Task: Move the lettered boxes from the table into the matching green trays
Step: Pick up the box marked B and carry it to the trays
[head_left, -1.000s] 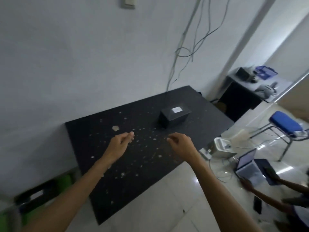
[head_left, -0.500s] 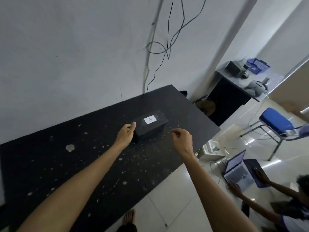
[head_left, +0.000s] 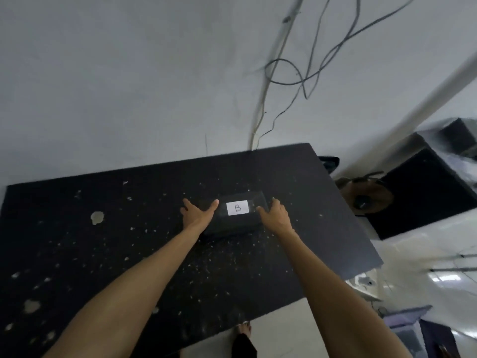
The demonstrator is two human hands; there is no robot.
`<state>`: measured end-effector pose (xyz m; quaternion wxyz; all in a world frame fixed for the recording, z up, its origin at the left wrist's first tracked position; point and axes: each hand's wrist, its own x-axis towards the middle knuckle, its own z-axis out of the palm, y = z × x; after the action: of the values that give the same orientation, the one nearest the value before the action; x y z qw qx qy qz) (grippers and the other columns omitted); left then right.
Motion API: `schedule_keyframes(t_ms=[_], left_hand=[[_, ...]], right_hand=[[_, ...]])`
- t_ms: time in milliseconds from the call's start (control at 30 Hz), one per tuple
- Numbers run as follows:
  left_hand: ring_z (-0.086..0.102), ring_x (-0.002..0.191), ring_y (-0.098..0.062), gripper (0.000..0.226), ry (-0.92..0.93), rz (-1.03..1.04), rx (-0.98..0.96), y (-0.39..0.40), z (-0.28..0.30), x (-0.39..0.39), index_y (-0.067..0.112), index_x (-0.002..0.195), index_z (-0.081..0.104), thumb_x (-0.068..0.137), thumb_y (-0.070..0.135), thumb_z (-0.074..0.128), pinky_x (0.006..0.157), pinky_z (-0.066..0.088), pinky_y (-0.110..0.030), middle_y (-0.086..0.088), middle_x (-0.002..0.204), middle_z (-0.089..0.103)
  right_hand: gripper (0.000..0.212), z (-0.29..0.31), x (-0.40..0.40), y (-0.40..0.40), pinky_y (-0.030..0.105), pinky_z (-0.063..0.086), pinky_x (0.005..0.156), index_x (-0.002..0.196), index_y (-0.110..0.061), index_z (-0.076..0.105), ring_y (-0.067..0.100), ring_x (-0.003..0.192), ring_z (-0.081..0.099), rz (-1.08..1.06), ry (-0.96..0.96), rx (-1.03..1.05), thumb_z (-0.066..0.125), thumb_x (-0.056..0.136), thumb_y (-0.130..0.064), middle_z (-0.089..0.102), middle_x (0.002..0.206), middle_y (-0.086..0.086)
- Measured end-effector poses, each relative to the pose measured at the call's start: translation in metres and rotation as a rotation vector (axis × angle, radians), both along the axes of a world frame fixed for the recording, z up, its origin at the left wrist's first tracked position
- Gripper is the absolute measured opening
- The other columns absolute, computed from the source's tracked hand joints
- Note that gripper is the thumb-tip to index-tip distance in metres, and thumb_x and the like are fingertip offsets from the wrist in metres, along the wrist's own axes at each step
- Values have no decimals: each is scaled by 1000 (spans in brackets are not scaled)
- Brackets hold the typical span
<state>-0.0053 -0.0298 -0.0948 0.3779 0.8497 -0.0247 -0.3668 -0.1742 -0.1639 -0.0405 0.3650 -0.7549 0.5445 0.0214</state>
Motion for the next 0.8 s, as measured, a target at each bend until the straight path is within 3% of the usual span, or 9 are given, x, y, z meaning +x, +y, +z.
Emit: schedule_keyframes(t_ms=[133,267,433,533,600,700,800], left_hand=[[25,150,-35,126,91,134,27,-9,-15,-6,18,160,-6,73,70,69,119,27,-50,-13,167,12],[48,135,-31,95,43,183,-43,-17,-16,-23,13,150,36,77,62,71,112,40,-44,-10,149,49],[55,127,-28,93,-152,187,-140,-30,36,-43,14,143,45,70,64,75,107,46,-44,-7,140,57],[56,126,-25,99,-334,195,-244,-49,107,-30,18,144,45,65,74,70,105,48,-48,-3,139,57],[59,122,-24,96,-589,242,-398,-51,217,-17,22,141,48,65,78,66,102,50,-49,-1,135,60],[57,121,-20,94,-745,262,-539,-58,298,-12,25,141,47,66,78,66,102,51,-47,1,134,59],[56,122,-19,94,-807,278,-656,-54,361,-21,25,142,45,66,74,71,102,51,-46,2,135,57]], right_hand=[[75,-32,8,-28,47,27,115,154,0,22,37,144,28,-66,-43,69,52,99,-42,31,157,20],[62,-49,5,-31,43,41,104,149,0,32,37,132,47,-65,-105,225,51,102,-35,47,146,19],[70,-7,1,-35,49,40,108,150,-3,30,35,134,44,-94,-219,72,51,99,-45,45,148,16],[76,68,17,-51,49,44,105,147,-6,35,31,130,47,-65,-371,-39,55,93,-55,49,144,12],[77,175,25,-66,50,45,103,141,-10,40,29,124,51,5,-601,-191,58,88,-62,53,136,10],[71,258,32,-76,49,49,95,122,-17,48,23,107,58,-9,-780,-310,59,78,-71,59,117,1],[62,315,23,-66,34,53,81,108,-20,45,16,96,58,-40,-985,-344,65,75,-68,54,106,-3]])
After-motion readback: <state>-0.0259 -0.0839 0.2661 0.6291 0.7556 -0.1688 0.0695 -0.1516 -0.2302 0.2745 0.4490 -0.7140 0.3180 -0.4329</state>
